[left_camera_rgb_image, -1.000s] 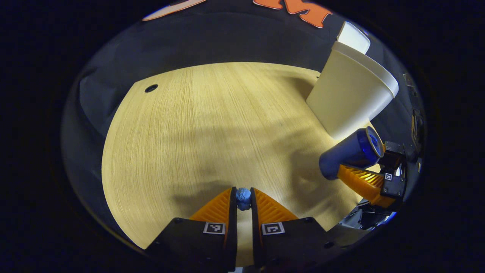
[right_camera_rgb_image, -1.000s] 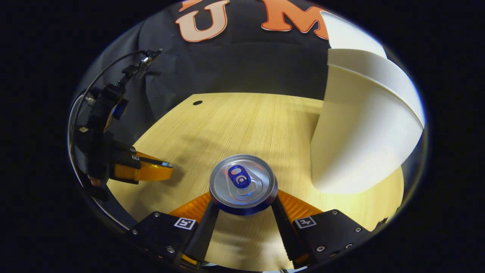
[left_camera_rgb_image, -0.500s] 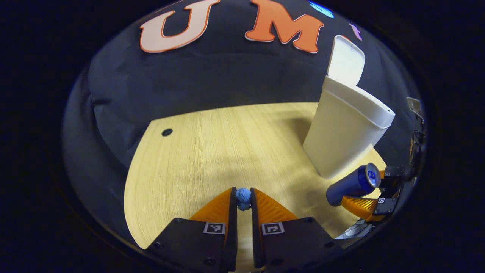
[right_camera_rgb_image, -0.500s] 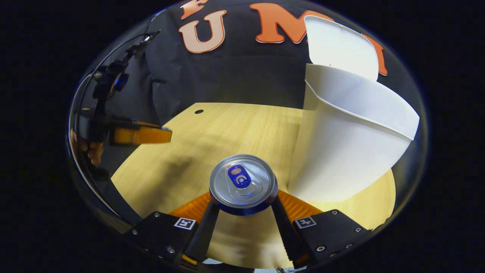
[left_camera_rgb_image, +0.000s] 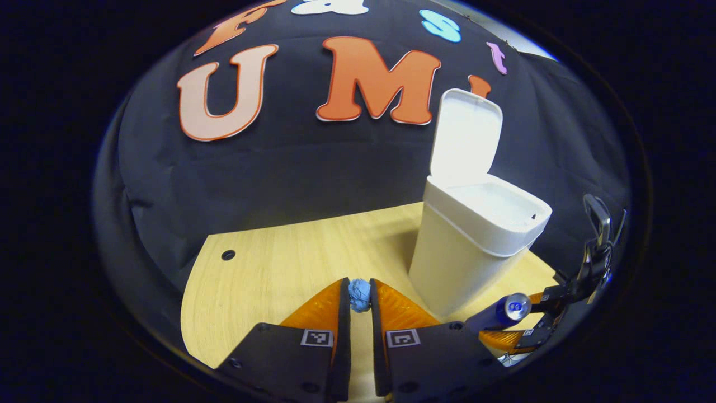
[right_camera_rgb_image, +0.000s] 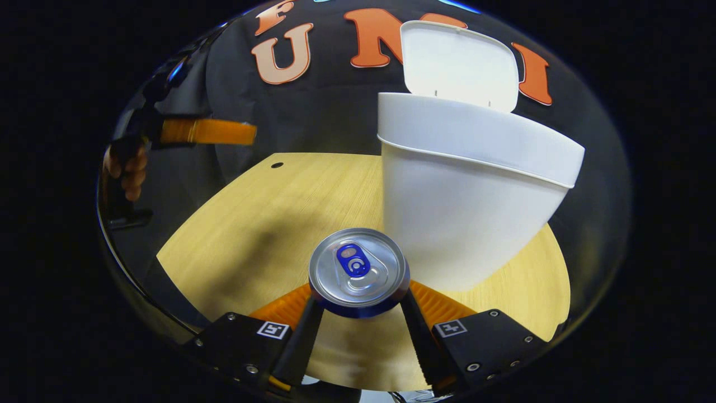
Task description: Press the lid of the desktop garbage bin to open it, pick up the crumpled paper on the desktop and throw it into the bin, then pick up the pop can on the desktop and drop it into the bin, and finally close the garbage bin lid.
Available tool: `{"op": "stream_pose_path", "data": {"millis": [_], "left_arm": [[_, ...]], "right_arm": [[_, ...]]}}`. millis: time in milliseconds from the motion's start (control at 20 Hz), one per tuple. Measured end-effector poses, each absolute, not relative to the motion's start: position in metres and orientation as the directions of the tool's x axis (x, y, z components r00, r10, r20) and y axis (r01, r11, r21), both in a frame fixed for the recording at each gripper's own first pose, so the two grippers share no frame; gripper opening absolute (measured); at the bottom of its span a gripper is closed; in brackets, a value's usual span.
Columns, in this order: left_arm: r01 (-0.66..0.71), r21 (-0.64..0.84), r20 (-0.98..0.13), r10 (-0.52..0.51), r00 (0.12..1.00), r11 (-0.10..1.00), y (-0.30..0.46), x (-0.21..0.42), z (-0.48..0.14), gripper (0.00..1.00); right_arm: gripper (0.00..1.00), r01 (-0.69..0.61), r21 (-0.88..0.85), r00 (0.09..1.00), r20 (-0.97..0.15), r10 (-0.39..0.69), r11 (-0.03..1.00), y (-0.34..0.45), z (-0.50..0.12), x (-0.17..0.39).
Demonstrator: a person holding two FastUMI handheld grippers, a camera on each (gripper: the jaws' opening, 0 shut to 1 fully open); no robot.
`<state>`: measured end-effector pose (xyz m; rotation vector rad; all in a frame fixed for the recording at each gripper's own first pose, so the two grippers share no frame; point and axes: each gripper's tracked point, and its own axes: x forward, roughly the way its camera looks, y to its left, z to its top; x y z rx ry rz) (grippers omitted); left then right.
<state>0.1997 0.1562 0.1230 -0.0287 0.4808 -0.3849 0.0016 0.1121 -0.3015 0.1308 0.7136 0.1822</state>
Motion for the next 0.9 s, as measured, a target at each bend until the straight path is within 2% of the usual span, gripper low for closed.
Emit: {"op": "stream_pose_path", "data": {"millis": [350, 900], "left_arm": [[0.462, -0.134, -0.314, -0.479, 0.82, 0.877, 0.083, 0.216, 0.186, 0.2], [0.587, -0.146, -0.206, -0.605, 0.769, 0.796, 0.012, 0.219, 0.209, 0.2]], "right_arm": [[0.8, -0.066, 0.16, 0.761, -0.63, 0.154, 0.985, 0.091, -0.3, -0.005], [0.79, 0.106, 0.186, 0.757, -0.652, 0.042, 0.977, 0.051, -0.302, -0.037]]}}
